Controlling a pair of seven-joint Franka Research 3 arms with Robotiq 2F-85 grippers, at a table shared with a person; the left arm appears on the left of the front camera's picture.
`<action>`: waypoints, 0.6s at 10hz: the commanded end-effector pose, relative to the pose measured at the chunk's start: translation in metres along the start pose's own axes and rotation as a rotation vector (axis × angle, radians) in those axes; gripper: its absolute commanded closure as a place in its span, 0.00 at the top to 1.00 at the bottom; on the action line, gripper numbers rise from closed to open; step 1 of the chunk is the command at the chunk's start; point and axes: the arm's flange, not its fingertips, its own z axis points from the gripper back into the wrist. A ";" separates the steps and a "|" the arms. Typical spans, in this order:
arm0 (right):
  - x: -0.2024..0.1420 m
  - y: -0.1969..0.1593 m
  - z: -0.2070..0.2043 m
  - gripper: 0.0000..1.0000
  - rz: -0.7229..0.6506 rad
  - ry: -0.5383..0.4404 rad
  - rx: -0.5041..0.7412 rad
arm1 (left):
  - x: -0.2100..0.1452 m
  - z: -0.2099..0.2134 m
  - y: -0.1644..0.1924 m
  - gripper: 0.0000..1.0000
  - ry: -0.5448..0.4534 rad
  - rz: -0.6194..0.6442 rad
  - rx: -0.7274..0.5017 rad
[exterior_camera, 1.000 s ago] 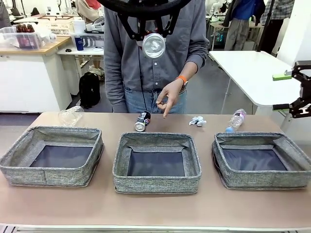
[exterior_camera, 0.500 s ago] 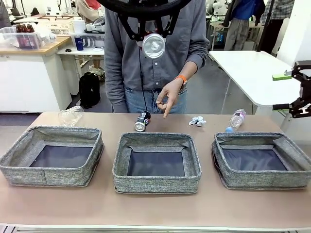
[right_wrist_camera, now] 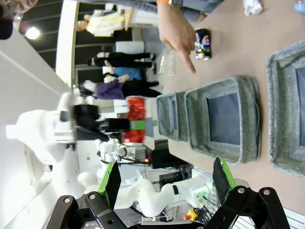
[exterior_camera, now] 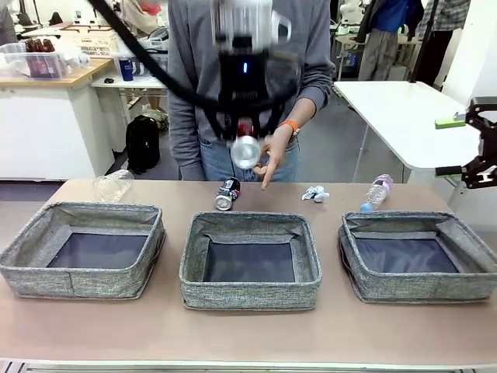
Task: Sort the waste into the appropriate baskets.
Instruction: Place the picked waste into the Fabric basket indicated by the person.
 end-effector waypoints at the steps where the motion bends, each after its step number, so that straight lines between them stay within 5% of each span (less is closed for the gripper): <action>1: 0.002 0.001 -0.002 1.00 0.026 -0.007 0.029 | -0.022 -0.051 0.010 0.28 0.021 -0.029 0.011; 6: 0.002 0.001 -0.002 1.00 0.026 -0.007 0.029 | -0.029 -0.139 0.011 0.28 0.046 0.015 -0.005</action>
